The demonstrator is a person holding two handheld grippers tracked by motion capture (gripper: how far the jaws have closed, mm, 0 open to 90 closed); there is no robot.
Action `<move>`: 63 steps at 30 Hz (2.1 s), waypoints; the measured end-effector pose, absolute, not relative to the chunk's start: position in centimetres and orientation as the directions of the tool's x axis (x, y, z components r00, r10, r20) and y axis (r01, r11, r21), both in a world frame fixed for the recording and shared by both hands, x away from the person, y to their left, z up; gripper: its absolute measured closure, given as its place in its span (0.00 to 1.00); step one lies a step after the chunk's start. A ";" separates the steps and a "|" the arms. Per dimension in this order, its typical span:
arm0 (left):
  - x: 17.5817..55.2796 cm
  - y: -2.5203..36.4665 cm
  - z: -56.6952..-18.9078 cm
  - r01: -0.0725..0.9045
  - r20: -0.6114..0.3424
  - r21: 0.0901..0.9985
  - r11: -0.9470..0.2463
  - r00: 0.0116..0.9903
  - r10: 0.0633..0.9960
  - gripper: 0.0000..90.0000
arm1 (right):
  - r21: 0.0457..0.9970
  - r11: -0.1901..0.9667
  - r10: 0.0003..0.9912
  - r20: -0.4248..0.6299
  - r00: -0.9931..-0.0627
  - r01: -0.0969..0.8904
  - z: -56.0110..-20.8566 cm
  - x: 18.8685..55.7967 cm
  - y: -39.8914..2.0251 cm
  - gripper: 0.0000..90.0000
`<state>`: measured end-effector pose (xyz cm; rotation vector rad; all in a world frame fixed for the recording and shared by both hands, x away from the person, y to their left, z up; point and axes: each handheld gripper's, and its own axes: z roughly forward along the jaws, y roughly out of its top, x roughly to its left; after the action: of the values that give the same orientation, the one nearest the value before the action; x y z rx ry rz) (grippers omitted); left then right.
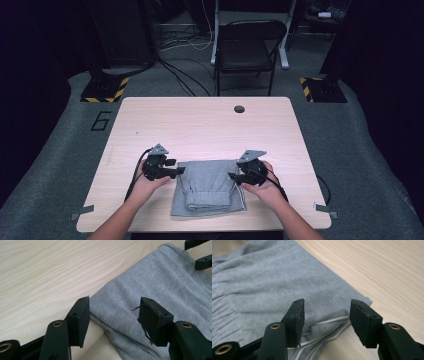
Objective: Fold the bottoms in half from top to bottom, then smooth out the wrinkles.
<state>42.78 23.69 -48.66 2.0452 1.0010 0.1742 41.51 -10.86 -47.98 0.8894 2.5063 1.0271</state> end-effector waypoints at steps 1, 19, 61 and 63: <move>43.0 23.7 -48.7 0.596 -0.222 0.731 -0.334 0.669 0.709 0.47 | 0.716 0.541 0.648 -0.021 -0.761 0.441 -48.0 41.7 -10.9 0.50; 44.7 24.0 -50.0 0.631 -0.246 0.718 -0.295 0.627 0.739 0.48 | 0.706 0.507 0.677 0.028 -0.736 0.494 -48.6 44.9 -11.5 0.51; 45.7 22.6 -51.7 0.621 -0.210 0.696 -0.361 0.657 0.724 0.70 | 0.659 0.504 0.685 0.087 -0.723 0.558 -50.6 46.6 -11.0 0.63; 45.7 22.6 -51.7 0.625 -0.214 0.688 -0.370 0.661 0.719 0.79 | 0.662 0.504 0.684 0.086 -0.725 0.554 -50.5 46.5 -11.0 0.69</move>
<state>45.71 22.59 -51.67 2.1010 1.0368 0.1556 46.49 -10.96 -50.52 1.0645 2.5579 1.0236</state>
